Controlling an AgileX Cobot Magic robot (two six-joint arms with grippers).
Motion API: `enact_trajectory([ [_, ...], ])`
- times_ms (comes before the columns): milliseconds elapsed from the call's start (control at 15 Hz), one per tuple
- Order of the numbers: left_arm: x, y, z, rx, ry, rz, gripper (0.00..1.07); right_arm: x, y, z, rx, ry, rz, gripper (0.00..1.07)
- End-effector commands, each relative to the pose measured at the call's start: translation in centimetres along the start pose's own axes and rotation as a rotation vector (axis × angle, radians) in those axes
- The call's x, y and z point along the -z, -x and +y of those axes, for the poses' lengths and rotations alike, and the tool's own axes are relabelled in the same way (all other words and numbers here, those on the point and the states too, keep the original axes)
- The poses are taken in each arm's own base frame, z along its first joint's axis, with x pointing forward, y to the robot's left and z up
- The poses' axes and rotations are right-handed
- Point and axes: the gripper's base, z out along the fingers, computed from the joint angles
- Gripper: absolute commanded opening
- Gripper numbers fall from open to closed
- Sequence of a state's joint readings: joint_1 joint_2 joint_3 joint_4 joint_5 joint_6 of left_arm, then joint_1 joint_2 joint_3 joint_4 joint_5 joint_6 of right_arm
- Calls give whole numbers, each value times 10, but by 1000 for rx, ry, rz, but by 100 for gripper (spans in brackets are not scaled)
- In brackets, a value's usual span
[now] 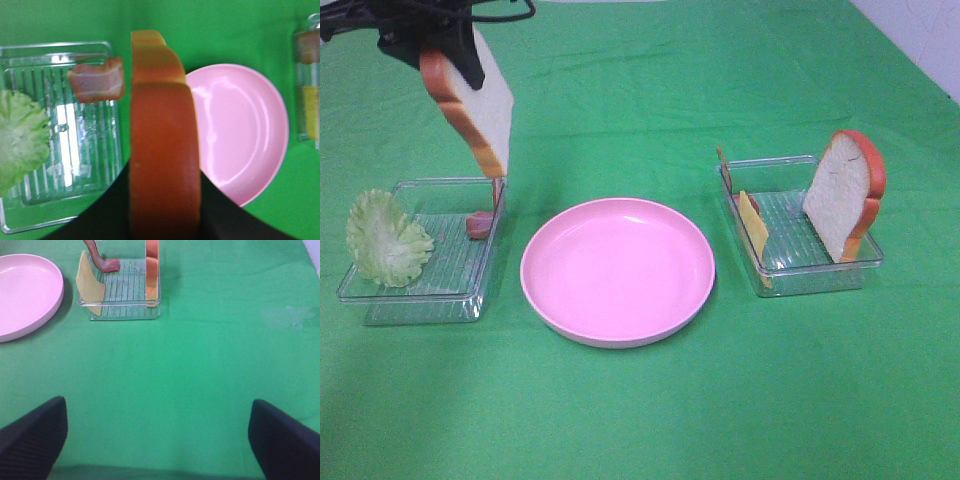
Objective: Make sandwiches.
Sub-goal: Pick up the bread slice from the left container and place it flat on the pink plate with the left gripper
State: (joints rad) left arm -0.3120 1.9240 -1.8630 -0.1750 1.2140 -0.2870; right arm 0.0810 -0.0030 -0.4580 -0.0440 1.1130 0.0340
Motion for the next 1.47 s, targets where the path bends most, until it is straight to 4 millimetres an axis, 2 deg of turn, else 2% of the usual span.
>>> enact_trajectory([
  [67, 23, -4, -16, -39, -112, 41, 14, 2, -1, 0, 5, 2, -35, 94],
  [267, 24, -2, -30, -89, -262, 26, 14, 2, -1, 0, 5, 2, -35, 94],
  [400, 11, -1, -41, -132, -408, 55, 14, 2, -1, 0, 5, 2, -35, 94],
  [600, -27, -4, -52, -146, -486, 169, 14, 2, -1, 0, 5, 2, -35, 94],
  [667, -33, -7, -55, -159, -486, 189, 14, 2, -1, 0, 5, 2, -35, 94],
  [800, -63, -16, -66, -181, -476, 266, 14, 2, -1, 0, 5, 2, -35, 94],
  [867, -90, -25, -75, -207, -468, 325, 14, 2, -1, 0, 5, 2, -35, 94],
  [1333, -150, -36, -68, -185, -413, 435, 14, 2, -1, 0, 5, 2, -35, 94],
  [1467, -159, -37, -66, -180, -403, 448, 14, 2, -1, 0, 5, 2, -35, 94],
])
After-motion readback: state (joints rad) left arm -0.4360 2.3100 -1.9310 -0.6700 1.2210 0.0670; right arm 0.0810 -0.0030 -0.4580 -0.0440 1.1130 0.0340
